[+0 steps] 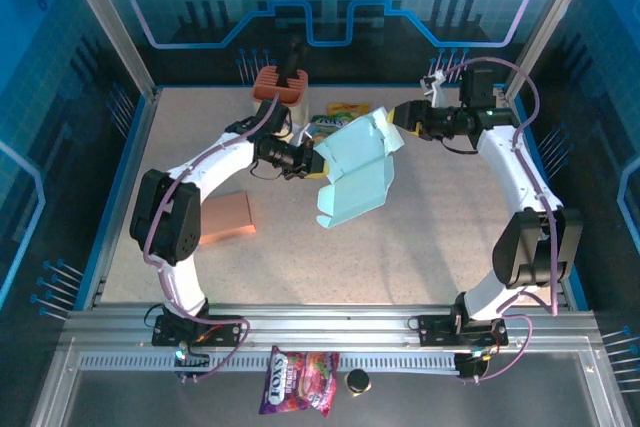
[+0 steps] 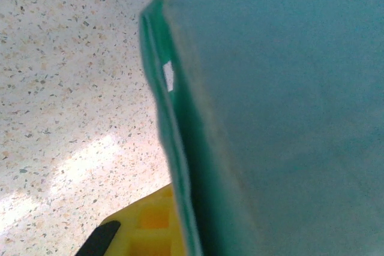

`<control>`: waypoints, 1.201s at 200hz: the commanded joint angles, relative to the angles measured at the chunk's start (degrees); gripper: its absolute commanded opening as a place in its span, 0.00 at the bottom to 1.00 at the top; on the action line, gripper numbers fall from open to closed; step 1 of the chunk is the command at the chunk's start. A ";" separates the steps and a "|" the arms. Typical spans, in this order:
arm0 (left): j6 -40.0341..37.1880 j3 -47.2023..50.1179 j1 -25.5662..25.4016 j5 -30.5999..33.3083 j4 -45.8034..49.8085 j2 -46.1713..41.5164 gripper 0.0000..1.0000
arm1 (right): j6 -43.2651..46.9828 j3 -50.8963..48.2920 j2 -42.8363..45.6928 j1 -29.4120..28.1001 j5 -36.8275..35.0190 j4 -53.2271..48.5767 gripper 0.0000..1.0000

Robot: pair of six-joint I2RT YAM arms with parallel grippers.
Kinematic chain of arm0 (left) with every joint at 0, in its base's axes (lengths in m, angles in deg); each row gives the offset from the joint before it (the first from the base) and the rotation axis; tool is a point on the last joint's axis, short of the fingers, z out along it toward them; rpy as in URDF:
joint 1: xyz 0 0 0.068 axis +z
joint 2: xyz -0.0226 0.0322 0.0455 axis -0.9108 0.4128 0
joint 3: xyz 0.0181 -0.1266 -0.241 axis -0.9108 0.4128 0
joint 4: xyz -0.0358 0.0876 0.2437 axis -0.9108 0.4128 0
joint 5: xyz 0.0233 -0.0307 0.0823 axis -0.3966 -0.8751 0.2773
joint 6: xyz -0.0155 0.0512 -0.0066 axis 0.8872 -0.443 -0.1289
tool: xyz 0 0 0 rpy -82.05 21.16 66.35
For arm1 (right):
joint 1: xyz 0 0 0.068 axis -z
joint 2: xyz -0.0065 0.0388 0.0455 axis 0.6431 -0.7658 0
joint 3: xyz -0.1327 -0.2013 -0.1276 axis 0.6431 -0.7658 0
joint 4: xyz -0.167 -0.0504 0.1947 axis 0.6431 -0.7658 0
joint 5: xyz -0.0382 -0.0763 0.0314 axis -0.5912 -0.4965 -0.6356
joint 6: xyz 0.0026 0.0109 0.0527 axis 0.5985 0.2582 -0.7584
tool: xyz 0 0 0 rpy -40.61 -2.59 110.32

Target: Fold the paper box

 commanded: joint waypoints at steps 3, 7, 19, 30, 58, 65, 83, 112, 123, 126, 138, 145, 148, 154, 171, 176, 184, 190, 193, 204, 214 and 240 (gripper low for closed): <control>-1.75 -2.17 0.54 -2.53 2.35 1.32 0.00 | 3.10 -0.14 0.12 -2.06 1.47 -1.39 0.54; -1.72 -2.27 0.54 -2.49 2.35 1.36 0.00 | 3.20 -0.17 0.16 -2.28 1.25 -1.47 0.53; -1.75 -2.51 0.55 -2.51 2.48 1.66 0.00 | 3.85 -0.18 0.32 -2.97 0.81 -1.90 0.52; -1.90 -2.75 0.54 -2.46 2.69 1.72 0.00 | 4.71 0.25 0.35 -3.68 -0.17 -2.91 0.51; -2.41 -3.23 0.54 -2.19 3.46 1.80 0.00 | 8.03 2.38 0.06 -5.83 -6.35 -7.85 0.48; -2.33 -3.23 0.54 -2.14 3.47 1.80 0.00 | 8.58 2.69 0.07 -6.31 -7.69 -8.51 0.47; -2.38 -3.32 0.54 -2.00 3.62 1.80 0.00 | 9.84 3.77 0.25 -7.85 -11.67 -10.35 0.47; -2.45 -3.42 0.54 -1.67 3.91 1.92 0.00 | 11.81 5.87 0.34 -10.79 -17.15 -13.29 0.47; -2.44 -3.50 0.56 -1.58 4.06 1.90 0.00 | 12.88 6.87 0.34 -12.51 -20.40 -14.68 0.46; -2.40 -3.51 0.55 -1.51 4.14 1.94 0.00 | 13.14 7.20 0.22 -13.02 -21.32 -15.11 0.45; -2.54 -3.48 0.54 -1.25 4.19 1.88 0.00 | 13.99 8.54 -0.37 -14.71 -24.93 -16.84 0.43; -2.53 -3.58 0.54 -1.24 4.27 1.80 0.00 | 14.24 9.35 -0.87 -15.66 -27.11 -17.85 0.42; -2.51 -3.58 0.54 -1.24 4.28 1.80 0.00 | 14.41 9.75 -1.22 -15.99 -27.96 -18.28 0.42; -2.53 -3.58 0.54 -1.22 4.28 1.80 0.00 | 14.65 10.45 -1.76 -16.65 -29.34 -19.16 0.41; -2.57 -3.59 0.52 -1.22 4.36 1.73 0.00 | 14.76 11.75 -2.83 -18.36 -33.33 -20.50 0.40; -2.54 -3.61 0.46 -1.16 4.35 1.78 0.00 | 14.78 12.17 -3.21 -18.81 -34.37 -20.88 0.39; -2.56 -3.54 0.46 -1.08 4.31 1.67 0.00 | 14.80 12.88 -3.88 -19.59 -36.48 -21.57 0.37; -2.63 -3.51 0.45 -1.06 4.44 1.55 0.00 | 14.78 13.56 -4.35 -20.36 -38.28 -22.16 0.37; -2.64 -3.51 0.45 -1.01 4.45 1.54 0.00 | 14.89 13.88 -4.59 -20.74 -39.25 -22.48 0.37; -2.58 -3.51 0.46 -1.01 4.46 1.40 0.00 | 15.29 15.20 -5.70 -22.30 -42.92 -23.56 0.37; -2.68 -3.50 0.37 -0.95 4.54 1.33 0.00 | 15.41 16.46 -6.75 -23.71 -46.51 -24.72 0.36; -2.64 -3.50 0.29 -0.74 4.70 1.20 0.00 | 14.64 19.50 -9.47 -27.06 -56.87 -27.62 0.28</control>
